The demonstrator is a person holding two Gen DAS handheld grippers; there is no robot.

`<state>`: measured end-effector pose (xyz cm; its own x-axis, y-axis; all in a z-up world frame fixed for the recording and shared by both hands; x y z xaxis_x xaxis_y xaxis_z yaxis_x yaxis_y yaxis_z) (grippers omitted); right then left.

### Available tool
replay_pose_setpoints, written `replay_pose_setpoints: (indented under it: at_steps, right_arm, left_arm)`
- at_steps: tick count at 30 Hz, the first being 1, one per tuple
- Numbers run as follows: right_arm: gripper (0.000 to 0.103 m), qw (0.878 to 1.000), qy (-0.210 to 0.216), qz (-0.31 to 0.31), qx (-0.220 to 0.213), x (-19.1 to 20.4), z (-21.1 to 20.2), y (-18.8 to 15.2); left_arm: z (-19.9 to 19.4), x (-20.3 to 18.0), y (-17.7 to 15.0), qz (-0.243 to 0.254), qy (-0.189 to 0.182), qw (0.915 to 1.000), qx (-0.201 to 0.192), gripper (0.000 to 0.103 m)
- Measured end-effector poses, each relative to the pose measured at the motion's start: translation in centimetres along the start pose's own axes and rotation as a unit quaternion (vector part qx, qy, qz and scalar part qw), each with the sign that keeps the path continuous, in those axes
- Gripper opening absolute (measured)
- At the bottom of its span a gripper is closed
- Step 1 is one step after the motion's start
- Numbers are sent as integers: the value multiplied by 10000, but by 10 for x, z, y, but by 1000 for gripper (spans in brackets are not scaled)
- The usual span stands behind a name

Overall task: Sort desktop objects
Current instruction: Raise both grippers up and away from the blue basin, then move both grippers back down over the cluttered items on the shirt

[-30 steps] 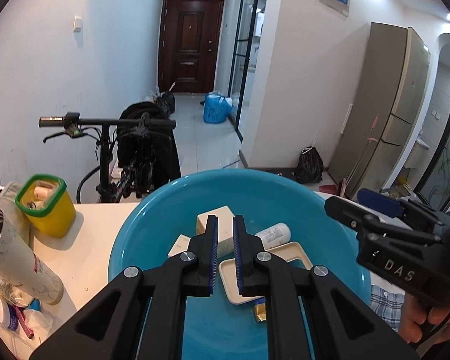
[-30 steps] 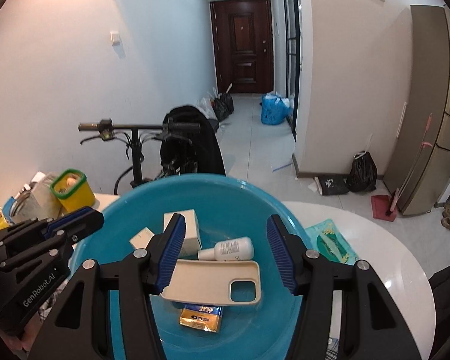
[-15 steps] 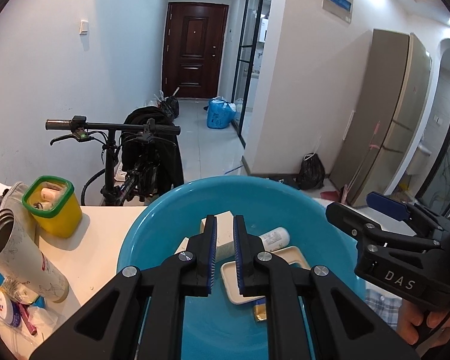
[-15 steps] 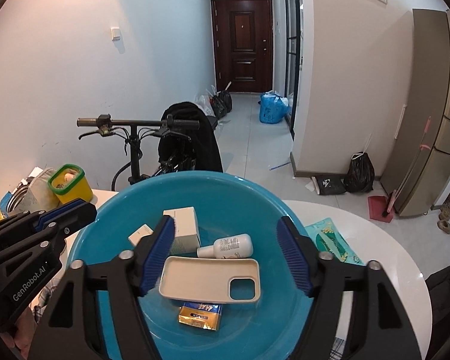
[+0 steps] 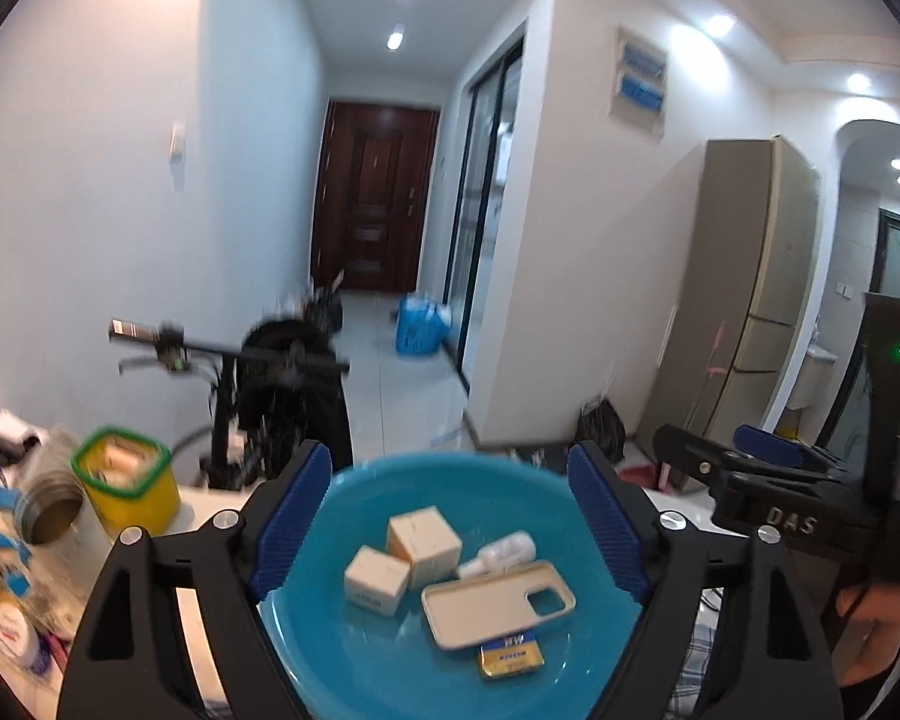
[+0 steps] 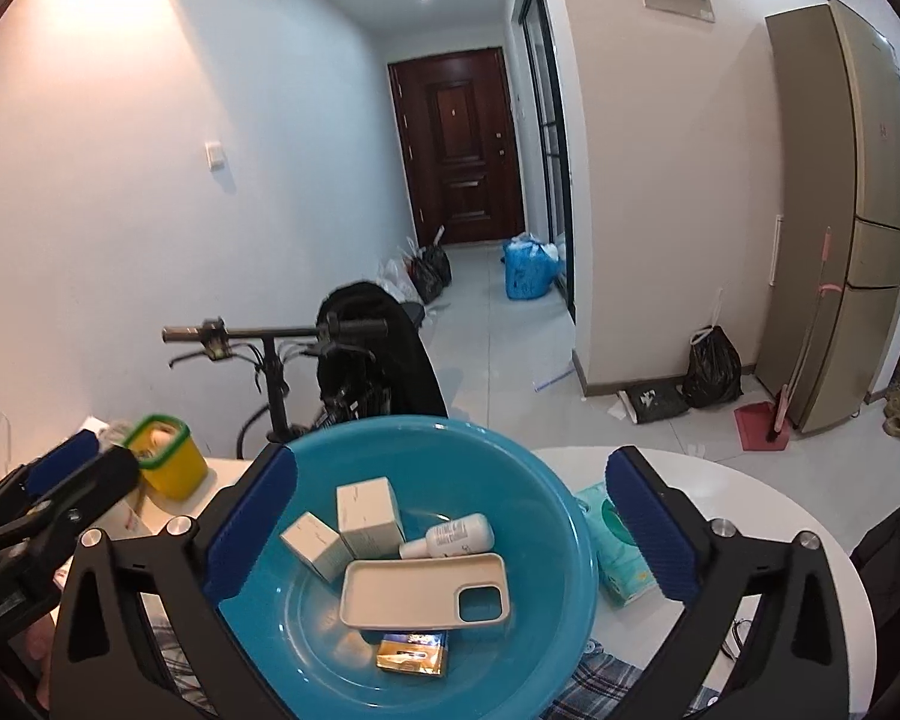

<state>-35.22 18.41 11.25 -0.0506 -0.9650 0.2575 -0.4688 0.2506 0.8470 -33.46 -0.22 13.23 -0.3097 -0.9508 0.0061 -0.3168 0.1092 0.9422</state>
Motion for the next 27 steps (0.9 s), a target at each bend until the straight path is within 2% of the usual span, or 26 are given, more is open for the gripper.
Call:
replay_pose_setpoints:
  at_steps: [5,9,11,12,14,17,23,27]
  right_arm:
    - [103,9994,66,74,-334,-1,-25,12]
    - [103,9980,196,151,-587,1,-46,19]
    - [103,9968,266,164,-741,4,-57,22]
    - [103,9961,303,151,-812,5,-64,24]
    - [103,9946,354,122,-971,9,-76,26]
    - [103,9912,427,42,-1251,15,-96,29]
    - [103,9816,597,-10,-1815,22,-139,32]
    - [103,9751,535,-86,-2150,24,-163,32]
  left_arm:
    - [-40,-7,20,222,137,9977,-623,88]
    - [-65,-8,29,160,58,9957,-906,89]
    - [-76,-8,33,143,16,9942,-1068,95]
    - [-83,-7,36,129,-5,9926,-1206,103]
    - [-99,-6,41,87,27,9884,-1516,103]
    - [-119,-7,46,90,103,9840,-1778,103]
    - [-151,-9,51,115,165,9781,-2070,103]
    - [-172,-5,52,306,633,9723,-2228,103]
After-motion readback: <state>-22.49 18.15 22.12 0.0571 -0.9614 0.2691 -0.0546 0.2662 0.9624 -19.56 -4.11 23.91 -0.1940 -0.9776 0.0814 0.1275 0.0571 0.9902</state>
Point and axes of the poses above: each gripper's, at about its wrist camera, not at the fingertips, and z roughly the way its jaws point, x to its left, y to its top, the point moved 9 cm from there along z, roughly the way its jaws point, and after that the axes turned 8 degrees about z, right-handed, at the moved point
